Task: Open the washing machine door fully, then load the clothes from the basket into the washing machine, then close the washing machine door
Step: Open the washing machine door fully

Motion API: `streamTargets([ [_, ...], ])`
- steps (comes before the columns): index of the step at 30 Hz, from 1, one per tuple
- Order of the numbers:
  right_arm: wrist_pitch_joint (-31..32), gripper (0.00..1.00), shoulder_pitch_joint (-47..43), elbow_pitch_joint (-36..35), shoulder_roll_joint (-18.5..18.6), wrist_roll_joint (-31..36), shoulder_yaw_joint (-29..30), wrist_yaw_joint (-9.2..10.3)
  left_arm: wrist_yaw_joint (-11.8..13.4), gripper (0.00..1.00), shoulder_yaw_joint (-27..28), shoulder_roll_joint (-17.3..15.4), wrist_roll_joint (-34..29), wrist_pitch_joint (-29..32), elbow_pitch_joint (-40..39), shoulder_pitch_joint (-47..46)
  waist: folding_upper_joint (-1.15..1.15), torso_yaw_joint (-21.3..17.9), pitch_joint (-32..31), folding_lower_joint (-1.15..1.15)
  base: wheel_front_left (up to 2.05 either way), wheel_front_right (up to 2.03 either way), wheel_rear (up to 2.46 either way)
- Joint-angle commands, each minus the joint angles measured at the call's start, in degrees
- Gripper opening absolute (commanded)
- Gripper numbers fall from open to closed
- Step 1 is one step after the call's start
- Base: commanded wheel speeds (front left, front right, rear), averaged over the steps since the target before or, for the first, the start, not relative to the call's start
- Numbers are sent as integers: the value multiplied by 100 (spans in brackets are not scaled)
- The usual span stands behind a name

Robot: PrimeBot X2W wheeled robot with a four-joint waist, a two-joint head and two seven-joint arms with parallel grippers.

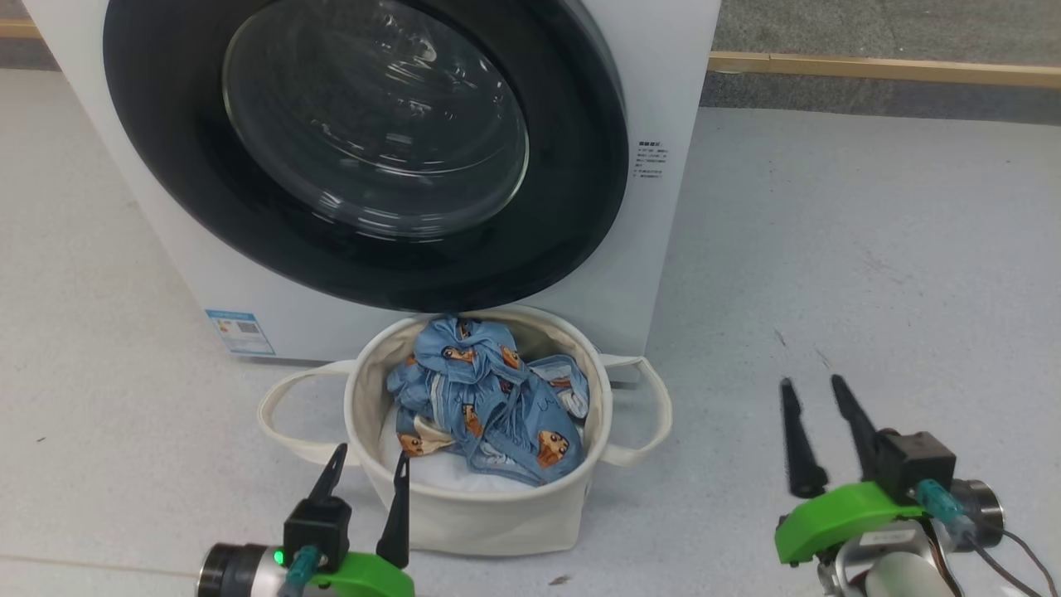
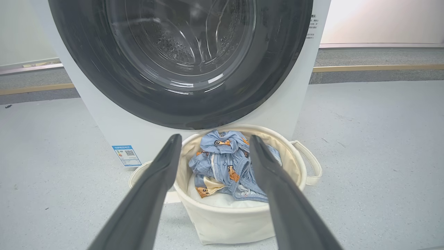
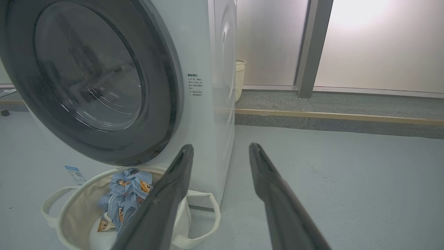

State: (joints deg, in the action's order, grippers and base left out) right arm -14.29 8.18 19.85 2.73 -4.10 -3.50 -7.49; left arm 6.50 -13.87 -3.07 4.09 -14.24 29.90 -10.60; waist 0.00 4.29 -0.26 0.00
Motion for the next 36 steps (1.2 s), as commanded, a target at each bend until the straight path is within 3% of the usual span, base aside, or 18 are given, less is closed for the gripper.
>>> streamTargets([
  [1,-71,0,308,-167,15,-70,-148,0,-2,100,202,-57,-64,-76,-198,-222,0,3,-5,0,0,0,0],
  [8,-71,0,425,53,15,-999,-171,0,-7,100,175,-46,-79,-76,-159,-194,0,24,-53,0,0,0,0],
  [10,-71,0,506,233,15,-1673,-167,0,-13,100,169,-41,-68,-76,-161,-197,0,34,-58,0,0,0,0],
  [13,16,0,760,813,15,-3202,-221,0,-21,100,151,-30,-44,-76,-114,-197,0,57,-55,0,0,0,0],
  [19,587,0,1692,1408,51,-4852,-4,0,4,100,132,-14,-23,-76,-166,-285,0,93,285,0,0,0,0],
  [27,1372,0,2983,1506,401,-5991,160,0,-6,100,80,3,6,-76,-368,-697,0,256,1280,0,0,0,0],
  [36,2792,0,4348,1492,783,-7238,248,0,6,100,-295,17,278,-76,-549,-1380,0,627,2450,0,0,0,0],
])
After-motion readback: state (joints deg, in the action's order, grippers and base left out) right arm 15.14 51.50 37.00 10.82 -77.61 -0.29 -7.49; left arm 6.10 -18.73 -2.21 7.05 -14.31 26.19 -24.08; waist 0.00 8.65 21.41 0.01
